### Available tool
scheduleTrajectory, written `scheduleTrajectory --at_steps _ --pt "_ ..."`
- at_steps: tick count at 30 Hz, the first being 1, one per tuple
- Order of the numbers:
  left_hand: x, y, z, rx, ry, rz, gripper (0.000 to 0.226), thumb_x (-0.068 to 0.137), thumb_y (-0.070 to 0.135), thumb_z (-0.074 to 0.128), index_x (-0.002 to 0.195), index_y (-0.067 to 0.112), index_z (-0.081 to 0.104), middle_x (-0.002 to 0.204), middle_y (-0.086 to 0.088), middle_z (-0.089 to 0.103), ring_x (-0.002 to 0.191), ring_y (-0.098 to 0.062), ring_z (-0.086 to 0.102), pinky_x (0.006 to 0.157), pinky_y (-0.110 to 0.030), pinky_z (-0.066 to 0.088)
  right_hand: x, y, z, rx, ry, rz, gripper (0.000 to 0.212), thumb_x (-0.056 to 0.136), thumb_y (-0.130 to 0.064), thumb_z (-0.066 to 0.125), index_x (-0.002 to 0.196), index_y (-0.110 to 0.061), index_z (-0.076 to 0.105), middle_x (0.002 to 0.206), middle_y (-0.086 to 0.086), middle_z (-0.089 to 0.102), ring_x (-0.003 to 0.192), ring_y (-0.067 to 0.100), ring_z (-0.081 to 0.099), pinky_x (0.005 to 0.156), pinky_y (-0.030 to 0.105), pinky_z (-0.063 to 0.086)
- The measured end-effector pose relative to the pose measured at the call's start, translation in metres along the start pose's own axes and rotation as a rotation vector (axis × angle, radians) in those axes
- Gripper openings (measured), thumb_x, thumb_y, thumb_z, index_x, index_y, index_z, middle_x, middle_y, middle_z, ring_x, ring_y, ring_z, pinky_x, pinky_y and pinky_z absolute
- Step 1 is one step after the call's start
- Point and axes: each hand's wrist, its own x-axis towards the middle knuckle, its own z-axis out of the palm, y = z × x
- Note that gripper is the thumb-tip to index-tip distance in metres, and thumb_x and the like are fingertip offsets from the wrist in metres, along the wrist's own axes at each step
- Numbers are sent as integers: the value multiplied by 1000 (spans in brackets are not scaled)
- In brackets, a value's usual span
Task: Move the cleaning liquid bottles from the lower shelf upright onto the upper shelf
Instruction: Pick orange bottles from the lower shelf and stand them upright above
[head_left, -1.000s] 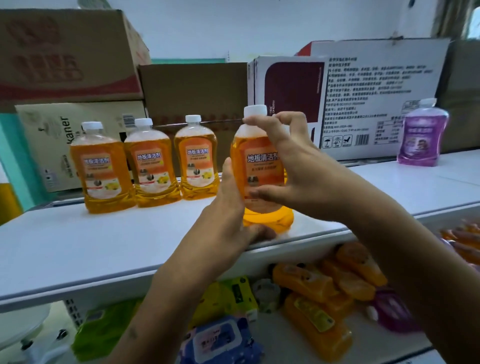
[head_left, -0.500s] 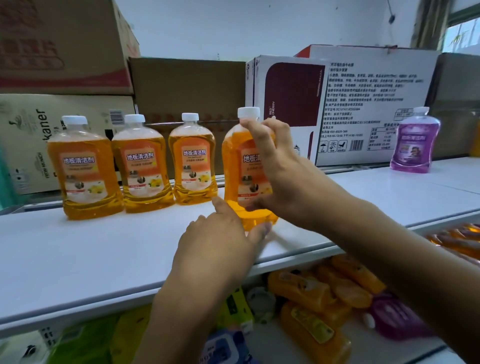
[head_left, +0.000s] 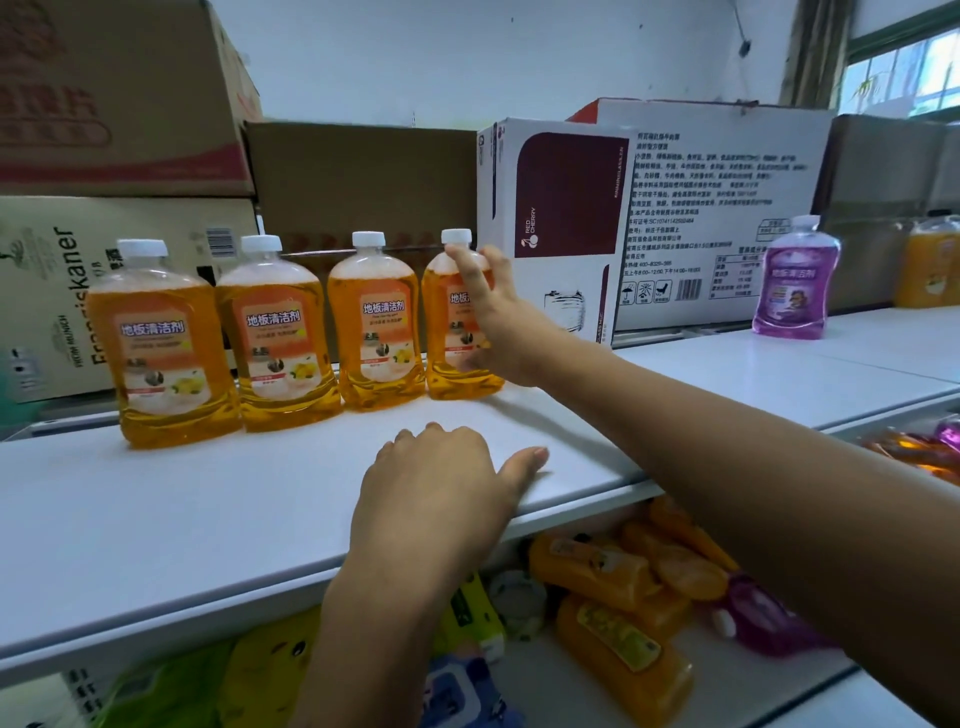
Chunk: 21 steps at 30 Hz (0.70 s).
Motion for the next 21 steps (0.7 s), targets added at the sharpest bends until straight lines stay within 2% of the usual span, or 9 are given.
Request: scheduleTrajectory --at_steps 5,8,10,12,14,16,17,19,21 --pt "-1 -2 -1 -22 2 -21 54 91 74 29 75 25 44 80 2 46 82 -20 46 61 -35 30 1 8 1 5 -2 -25 120 80 -7 81 156 -39 -6 161 5 -8 129 38 48 98 42 51" --pt "-1 -2 -2 -37 16 -26 53 92 73 31 73 26 46 79 4 49 80 -18 49 59 -34 31 -1 7 -12 -28 -54 -17 117 85 -5 75 156 -41 -11 165 5 -18 135 39 46 101 44 52" --pt "-1 -1 -3 -66 16 -22 52 93 71 33 81 25 54 86 3 58 82 -17 51 60 -33 34 -9 -1 -26 0 -77 10 110 90 -9 71 156 -42 -10 164 8 -22 134 38 47 103 41 51" --pt "-5 -1 -4 -116 19 -27 51 94 68 37 105 25 63 109 2 65 95 -18 56 71 -33 42 -31 -7 -41 77 -63 18 94 93 -17 68 158 -37 3 167 9 -4 139 33 43 107 35 42" --pt "-6 -3 -8 -260 97 -16 52 95 62 43 130 27 60 133 4 61 119 -17 55 90 -34 44 -66 -9 -55 195 -27 -1 73 95 -26 65 156 -31 25 160 0 27 134 20 47 103 24 46" --pt "-14 -1 -14 -454 270 81 50 96 51 49 137 25 56 141 6 57 129 -11 49 100 -29 39 -120 -6 -64 376 59 6 56 95 -30 64 146 -34 42 148 -17 42 126 5 54 89 14 52" --pt "-22 1 -15 -553 363 139 49 96 47 51 139 24 54 144 8 54 131 -7 46 103 -25 37 -151 -5 -67 474 128 20 49 96 -27 64 142 -35 48 144 -20 48 122 0 56 87 12 52" --pt "-46 -2 -17 -731 593 245 45 100 41 50 143 28 50 145 18 49 134 0 44 106 -24 41 -204 -5 -67 640 245 39 41 97 -20 63 135 -34 57 135 -14 61 119 3 62 88 16 54" --pt "-68 20 13 -877 625 380 39 101 36 48 139 36 52 141 19 55 129 -6 54 99 -23 50 -274 13 -49 775 345 176 36 95 -22 67 130 -29 63 126 -4 69 114 12 67 87 22 56"
